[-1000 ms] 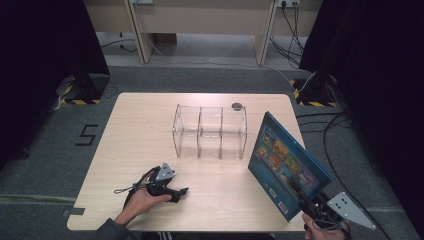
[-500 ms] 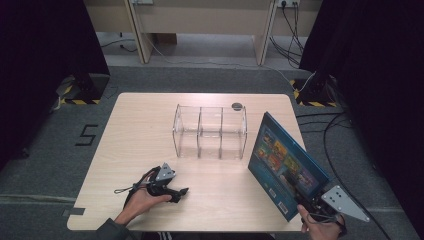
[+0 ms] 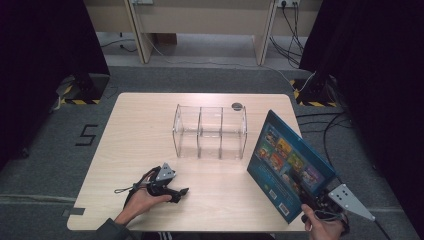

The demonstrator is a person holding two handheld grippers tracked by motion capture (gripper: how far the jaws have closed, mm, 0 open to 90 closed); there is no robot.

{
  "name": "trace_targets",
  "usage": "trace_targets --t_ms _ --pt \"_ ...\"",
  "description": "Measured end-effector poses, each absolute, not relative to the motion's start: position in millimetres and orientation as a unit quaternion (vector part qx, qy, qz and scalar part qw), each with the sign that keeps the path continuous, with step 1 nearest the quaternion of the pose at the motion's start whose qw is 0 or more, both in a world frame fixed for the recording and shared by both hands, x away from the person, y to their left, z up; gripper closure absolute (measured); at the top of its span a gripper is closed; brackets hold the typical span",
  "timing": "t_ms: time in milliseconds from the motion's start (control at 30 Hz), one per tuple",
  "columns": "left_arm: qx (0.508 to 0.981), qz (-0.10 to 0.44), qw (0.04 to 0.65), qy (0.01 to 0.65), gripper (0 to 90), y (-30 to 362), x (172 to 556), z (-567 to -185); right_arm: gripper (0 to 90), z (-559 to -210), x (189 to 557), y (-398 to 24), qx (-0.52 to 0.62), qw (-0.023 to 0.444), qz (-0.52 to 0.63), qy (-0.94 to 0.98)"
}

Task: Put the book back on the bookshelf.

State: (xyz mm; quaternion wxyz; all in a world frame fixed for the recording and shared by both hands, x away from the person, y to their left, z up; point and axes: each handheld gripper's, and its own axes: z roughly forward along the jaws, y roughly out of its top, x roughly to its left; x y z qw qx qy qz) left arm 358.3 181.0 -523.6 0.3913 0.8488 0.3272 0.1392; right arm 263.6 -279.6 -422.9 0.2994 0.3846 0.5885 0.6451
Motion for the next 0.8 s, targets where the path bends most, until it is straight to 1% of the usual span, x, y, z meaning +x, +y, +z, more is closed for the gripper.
trace_targets --t_ms 67,300,500,800 --pt "0.849 0.139 0.391 0.327 14.3 181 358 -524 82.3 -423 264 -282 0.391 0.292 0.650 0.583" --pt "0.849 0.139 0.391 0.326 14.3 181 358 -524 82.3 -418 264 -279 0.390 0.293 0.651 0.582" --pt "0.850 0.138 0.391 0.325 14.4 181 358 -524 82.4 -409 264 -268 0.380 0.287 0.655 0.587" --pt "0.853 0.134 0.390 0.319 14.3 184 359 -523 82.6 -401 284 -239 0.366 0.269 0.660 0.598"
